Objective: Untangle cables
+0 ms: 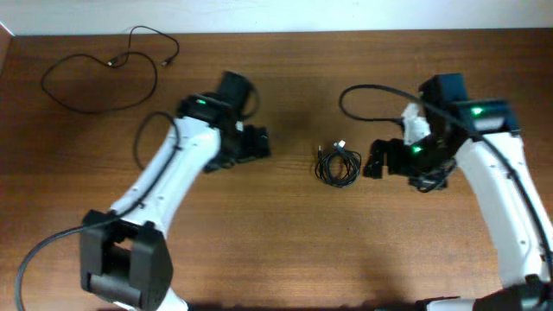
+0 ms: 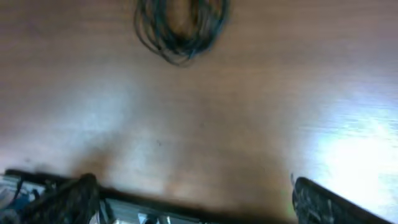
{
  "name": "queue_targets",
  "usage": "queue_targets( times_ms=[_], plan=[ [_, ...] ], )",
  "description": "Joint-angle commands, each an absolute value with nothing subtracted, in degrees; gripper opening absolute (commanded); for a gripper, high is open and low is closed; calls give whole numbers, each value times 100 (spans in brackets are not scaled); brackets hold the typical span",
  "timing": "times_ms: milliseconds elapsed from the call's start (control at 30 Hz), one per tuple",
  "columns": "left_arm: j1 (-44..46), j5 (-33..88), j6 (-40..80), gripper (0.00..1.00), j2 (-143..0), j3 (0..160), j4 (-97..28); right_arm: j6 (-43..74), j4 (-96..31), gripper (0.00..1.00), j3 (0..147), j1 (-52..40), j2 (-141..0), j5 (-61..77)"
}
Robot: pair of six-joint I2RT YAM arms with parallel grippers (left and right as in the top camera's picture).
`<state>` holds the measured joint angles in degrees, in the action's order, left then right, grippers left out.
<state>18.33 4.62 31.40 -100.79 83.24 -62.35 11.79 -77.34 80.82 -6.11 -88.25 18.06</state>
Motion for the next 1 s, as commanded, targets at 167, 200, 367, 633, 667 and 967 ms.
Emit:
queue_targets(
  times_ms=[167,200,367,633,667,967],
  plan=[
    [945,-86,3253,99,-10075,8324,-6855,2561,-5019,99,6392,-681,-8836,2259],
    [904,-89,3256,99,-10075,8324,-6860,2801,-4676,93,6114,-679,-8879,2383],
    [910,-91,3253,99,-10075,8324,-6860,3374,-4025,60,5741,-967,-9089,2464],
    [910,-89,3253,99,-10075,8324,-6860,4403,-3653,63,5719,-1538,-9933,1004],
    [910,-91,3253,99,-10075,8324,-6860,4399,-3632,63,5719,-1542,-9979,1028],
    [910,-91,3253,99,-10075,8326,-6860,4394,-4036,10,6163,-1531,-10001,1090]
  ],
)
